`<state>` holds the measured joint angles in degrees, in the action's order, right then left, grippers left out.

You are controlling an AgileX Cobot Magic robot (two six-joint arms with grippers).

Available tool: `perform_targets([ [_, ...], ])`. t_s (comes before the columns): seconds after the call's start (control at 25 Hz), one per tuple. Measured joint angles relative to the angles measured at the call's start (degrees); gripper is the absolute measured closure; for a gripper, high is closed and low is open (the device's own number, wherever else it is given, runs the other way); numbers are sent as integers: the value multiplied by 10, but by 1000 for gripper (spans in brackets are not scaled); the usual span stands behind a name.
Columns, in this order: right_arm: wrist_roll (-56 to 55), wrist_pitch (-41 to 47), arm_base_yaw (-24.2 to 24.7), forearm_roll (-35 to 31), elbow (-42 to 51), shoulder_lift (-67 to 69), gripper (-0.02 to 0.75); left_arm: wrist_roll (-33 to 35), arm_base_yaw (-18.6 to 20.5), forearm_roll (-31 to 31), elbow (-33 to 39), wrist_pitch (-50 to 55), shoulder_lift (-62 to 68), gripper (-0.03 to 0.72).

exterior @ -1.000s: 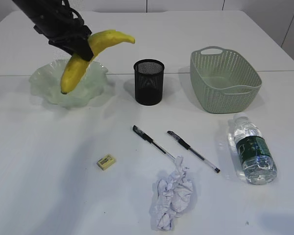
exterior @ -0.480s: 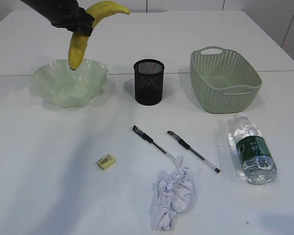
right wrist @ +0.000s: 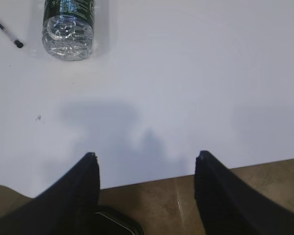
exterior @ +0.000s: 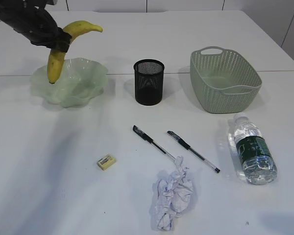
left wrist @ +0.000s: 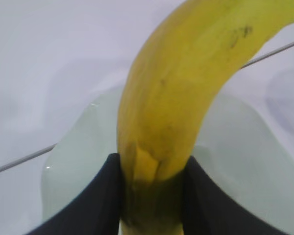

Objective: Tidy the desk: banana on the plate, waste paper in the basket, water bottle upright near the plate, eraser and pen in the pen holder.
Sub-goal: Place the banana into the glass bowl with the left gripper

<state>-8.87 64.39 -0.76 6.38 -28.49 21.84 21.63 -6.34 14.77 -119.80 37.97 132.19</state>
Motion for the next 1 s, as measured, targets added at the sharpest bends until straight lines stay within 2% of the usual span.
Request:
perform_targets([
  [0.2, -1, 0, 0, 0, 0, 0, 272, 0, 22, 8, 0, 4, 0, 487],
  [1.0, -3, 0, 0, 2, 0, 0, 272, 0, 24, 28, 0, 40, 49, 487],
])
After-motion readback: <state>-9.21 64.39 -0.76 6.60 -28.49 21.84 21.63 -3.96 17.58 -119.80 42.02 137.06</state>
